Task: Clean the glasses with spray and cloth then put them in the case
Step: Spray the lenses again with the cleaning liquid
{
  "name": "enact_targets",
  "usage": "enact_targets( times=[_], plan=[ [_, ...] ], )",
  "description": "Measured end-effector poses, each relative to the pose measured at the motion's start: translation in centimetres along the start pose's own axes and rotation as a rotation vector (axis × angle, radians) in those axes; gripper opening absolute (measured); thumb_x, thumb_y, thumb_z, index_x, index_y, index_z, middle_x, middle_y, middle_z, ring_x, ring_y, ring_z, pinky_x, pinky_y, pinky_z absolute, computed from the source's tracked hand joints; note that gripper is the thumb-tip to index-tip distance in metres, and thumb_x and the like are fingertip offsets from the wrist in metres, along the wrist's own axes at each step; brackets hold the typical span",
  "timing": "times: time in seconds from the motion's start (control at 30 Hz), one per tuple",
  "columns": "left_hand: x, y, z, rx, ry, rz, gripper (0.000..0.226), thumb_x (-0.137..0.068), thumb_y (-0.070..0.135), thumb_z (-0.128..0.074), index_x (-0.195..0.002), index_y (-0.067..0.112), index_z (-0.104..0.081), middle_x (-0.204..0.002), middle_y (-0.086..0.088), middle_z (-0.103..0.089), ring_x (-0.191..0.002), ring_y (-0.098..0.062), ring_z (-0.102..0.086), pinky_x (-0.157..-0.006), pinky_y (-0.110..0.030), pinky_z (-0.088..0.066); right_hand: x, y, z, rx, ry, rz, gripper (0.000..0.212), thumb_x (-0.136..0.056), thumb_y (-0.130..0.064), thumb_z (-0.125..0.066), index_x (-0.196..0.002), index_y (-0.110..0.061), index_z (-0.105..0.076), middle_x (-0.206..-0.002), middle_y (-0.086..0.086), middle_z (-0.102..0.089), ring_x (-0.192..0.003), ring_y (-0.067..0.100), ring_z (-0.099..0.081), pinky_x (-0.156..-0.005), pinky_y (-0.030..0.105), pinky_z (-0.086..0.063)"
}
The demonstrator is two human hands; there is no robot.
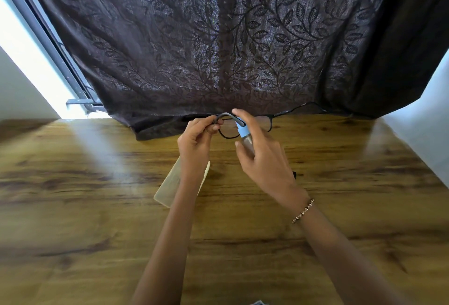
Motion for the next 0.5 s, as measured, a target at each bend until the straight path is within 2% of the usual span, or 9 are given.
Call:
enact_targets(
  times=[0.07,0.17,0.33,0.43,0.5],
  plan=[
    [-0.01,-0.06,0.04,-0.003,0.003,-0.001,0.018,-0.085,-0.007,-0.06,-0.102,-0.008,-0.067,-0.092,-0.022,-0.066,-0.085,-0.012,-0.063,-0.079,-0.026,-0.052,0.01,0.02,0.06,-0.046,-0.016,0.018,0.059,-0.09,-0.022,-0.062,-0.138,-0.04,-0.032,-0.066,-0.019,-0.047,-0.057,0.003,-0.051,-0.055,0.014,-0.041],
    [0.01,-0.18,0.03,0.004,0.004,0.006,0.018,-0.085,-0.006,-0.061,-0.102,-0.007,-0.067,-0.091,-0.022,-0.065,-0.085,-0.013,-0.063,-0.079,-0.026,-0.052,0.02,0.14,0.12,-0.06,-0.004,0.001,0.063,-0.084,-0.014,-0.07,-0.132,-0.037,-0.036,-0.061,-0.015,-0.045,-0.06,0.007,-0.054,-0.053,0.015,-0.043],
    [0.11,-0.26,0.07,-0.005,0.003,-0.004,0.019,-0.085,-0.006,-0.061,-0.103,-0.008,-0.067,-0.092,-0.022,-0.065,-0.086,-0.017,-0.063,-0.08,-0.03,-0.053,0.03,-0.01,0.01,-0.009,0.048,-0.061,0.06,-0.083,-0.001,-0.063,-0.13,-0.033,-0.043,-0.058,-0.007,-0.046,-0.05,0.011,-0.05,-0.047,0.021,-0.043],
    [0.14,-0.18,0.16,-0.006,0.0,-0.005,0.018,-0.085,-0.005,-0.061,-0.102,-0.007,-0.067,-0.092,-0.021,-0.066,-0.087,-0.02,-0.064,-0.081,-0.035,-0.053,-0.15,-0.19,0.08,0.044,0.057,-0.105,0.056,-0.084,-0.004,-0.06,-0.131,-0.031,-0.045,-0.055,-0.009,-0.04,-0.045,0.009,-0.044,-0.046,0.025,-0.041],
    [0.13,-0.14,0.18,-0.002,0.003,-0.002,0.018,-0.085,-0.005,-0.061,-0.102,-0.006,-0.068,-0.092,-0.02,-0.066,-0.087,-0.022,-0.064,-0.082,-0.036,-0.053,-0.26,-0.39,0.24,0.099,0.039,-0.112,0.055,-0.086,-0.01,-0.059,-0.135,-0.031,-0.043,-0.061,-0.007,-0.045,-0.047,0.007,-0.045,-0.049,0.026,-0.042]
  ],
)
Point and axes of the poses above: each hand's wrist, its own x-axis away from the middle knuckle, its own z-axis out of the back of the hand, y = z × x, the point moved 1 cm from there along -x, towards the middle knuckle
